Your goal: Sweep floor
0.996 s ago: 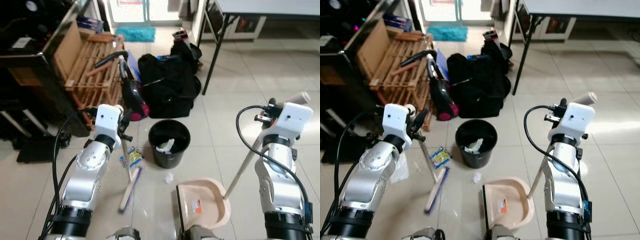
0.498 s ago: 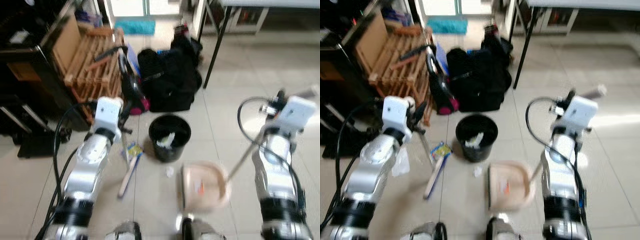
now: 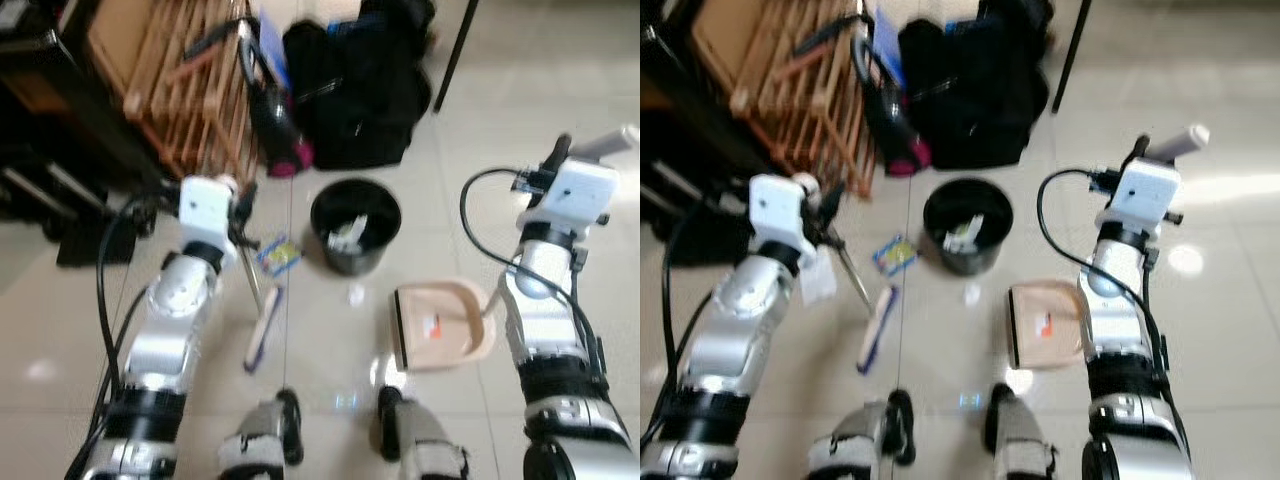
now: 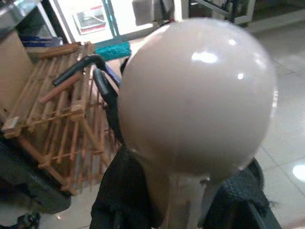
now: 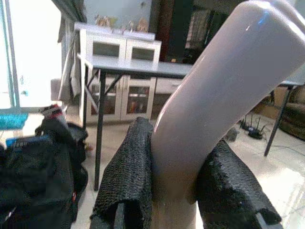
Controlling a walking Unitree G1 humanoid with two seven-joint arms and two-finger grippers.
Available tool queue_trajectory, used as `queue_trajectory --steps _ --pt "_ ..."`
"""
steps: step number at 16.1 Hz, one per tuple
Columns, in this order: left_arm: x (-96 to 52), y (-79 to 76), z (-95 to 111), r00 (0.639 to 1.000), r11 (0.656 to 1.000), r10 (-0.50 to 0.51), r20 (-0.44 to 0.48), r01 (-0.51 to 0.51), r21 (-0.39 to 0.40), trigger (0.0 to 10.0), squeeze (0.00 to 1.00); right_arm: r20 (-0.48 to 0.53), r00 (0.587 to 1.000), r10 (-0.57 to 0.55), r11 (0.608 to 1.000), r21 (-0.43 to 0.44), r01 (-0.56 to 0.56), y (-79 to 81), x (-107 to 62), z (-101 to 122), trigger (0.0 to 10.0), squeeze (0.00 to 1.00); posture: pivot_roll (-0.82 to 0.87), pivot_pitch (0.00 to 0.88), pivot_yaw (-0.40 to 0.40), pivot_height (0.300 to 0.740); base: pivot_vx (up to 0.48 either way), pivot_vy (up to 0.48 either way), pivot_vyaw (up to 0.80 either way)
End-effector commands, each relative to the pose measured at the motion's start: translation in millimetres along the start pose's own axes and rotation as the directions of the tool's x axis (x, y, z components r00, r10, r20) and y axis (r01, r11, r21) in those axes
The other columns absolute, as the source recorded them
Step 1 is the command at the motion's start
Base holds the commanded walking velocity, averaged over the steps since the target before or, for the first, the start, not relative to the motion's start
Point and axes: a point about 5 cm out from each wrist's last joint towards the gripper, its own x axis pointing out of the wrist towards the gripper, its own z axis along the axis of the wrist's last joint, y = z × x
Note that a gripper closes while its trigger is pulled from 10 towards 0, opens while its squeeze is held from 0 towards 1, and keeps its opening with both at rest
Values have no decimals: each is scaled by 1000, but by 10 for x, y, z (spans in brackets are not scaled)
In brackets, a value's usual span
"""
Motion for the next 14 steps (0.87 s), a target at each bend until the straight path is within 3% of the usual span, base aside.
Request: queue_trajectory --steps 1,2,4,7,14 --pt "19 41 125 997 1000 19 74 -20 11 10000 0 51 999 -4 1000 4 4 23 25 61 10000 0 116 449 101 740 0 0 0" --pt "80 43 191 992 1000 10 122 -11 4 10000 0 70 997 -12 1000 -8 13 66 32 82 10000 0 101 473 101 740 0 0 0" --pt "167 2 185 991 1000 0 132 1 -9 10000 0 86 996 -33 998 -46 37 105 24 67 10000 0 95 487 101 740 0 0 0" --pt "224 -184 212 986 997 -61 156 68 -39 10000 0 87 992 -94 994 -49 98 81 -3 29 10000 0 128 480 121 740 0 0 0" --pt "416 -398 209 972 986 -151 179 160 -41 10000 0 63 982 -178 984 28 177 288 -125 34 10000 0 125 472 137 740 0 0 0"
